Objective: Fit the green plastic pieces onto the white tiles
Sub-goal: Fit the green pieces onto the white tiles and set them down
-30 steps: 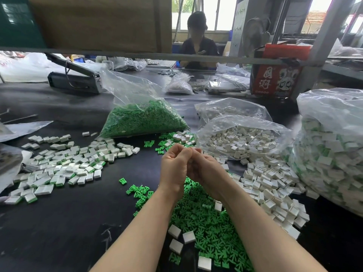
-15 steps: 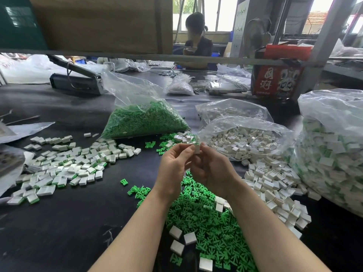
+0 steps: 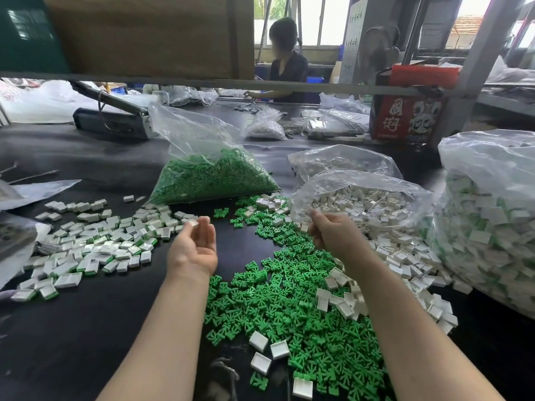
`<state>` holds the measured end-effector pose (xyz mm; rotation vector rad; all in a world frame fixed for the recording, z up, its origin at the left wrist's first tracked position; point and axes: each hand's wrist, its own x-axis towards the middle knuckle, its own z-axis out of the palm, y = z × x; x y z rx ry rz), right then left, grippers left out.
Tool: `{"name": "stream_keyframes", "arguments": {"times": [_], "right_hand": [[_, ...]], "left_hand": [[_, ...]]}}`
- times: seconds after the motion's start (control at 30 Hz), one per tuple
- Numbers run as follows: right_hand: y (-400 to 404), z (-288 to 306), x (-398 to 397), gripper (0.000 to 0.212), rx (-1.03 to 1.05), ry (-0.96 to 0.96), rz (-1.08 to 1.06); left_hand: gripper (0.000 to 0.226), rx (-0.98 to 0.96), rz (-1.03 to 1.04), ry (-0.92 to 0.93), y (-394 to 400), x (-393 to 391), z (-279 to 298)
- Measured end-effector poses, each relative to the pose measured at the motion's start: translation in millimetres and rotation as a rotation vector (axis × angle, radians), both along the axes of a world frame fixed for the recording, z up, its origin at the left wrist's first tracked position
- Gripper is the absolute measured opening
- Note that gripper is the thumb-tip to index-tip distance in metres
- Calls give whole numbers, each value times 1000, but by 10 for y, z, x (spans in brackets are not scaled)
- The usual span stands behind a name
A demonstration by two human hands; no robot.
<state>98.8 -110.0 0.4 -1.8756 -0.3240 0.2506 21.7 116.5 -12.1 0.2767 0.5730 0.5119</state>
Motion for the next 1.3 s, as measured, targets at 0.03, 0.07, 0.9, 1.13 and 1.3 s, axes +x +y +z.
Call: {"name": "stream_keyframes", "arguments": {"times": [0.03,0.07,0.9,1.13,1.3], "right_hand": [[-23,-16,23,40,-60,-42,-25],[-49,-34,44,38,-141,-92,-45],[-169,-201,188,27,-1101,-419,-172],[-189,-144,170,16,-709,-467,-109],[-112,11,41,19,-182,-433,124]], "left_hand": [[28,-23,18,0,57,-2,-6],[32,-42,36,-4,96,0,-8],[25,1237,-702,287,-702,92,-135],[23,1392,-777,123,-883,112,-184],[27,1321,-530,63,-875,117,-138]]}}
